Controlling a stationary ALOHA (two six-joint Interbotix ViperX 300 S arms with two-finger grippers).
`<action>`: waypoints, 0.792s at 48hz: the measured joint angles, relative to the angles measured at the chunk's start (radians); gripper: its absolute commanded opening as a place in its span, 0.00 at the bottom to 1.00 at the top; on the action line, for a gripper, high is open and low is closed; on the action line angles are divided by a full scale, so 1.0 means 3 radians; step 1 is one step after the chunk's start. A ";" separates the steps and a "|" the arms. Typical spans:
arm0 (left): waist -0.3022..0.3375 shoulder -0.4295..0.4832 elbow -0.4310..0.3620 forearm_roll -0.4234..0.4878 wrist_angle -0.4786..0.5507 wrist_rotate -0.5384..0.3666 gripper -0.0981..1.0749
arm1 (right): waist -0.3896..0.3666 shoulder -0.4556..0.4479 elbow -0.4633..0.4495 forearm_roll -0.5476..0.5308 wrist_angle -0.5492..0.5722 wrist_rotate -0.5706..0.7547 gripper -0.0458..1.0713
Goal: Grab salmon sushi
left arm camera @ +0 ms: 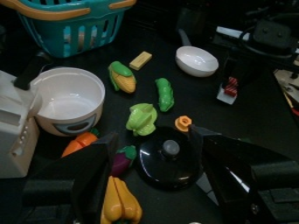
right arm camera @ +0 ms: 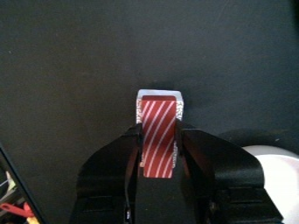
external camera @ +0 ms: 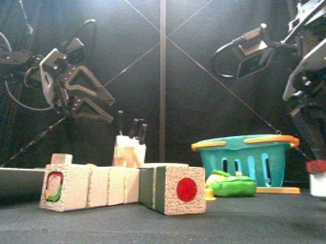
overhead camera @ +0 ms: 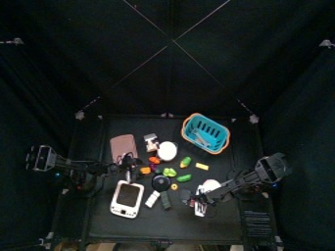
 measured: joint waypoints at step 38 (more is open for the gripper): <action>0.0000 -0.0005 0.0015 -0.0005 -0.0005 0.0000 0.91 | -0.0286 -0.0128 -0.0005 -0.0414 -0.0031 -0.0005 0.55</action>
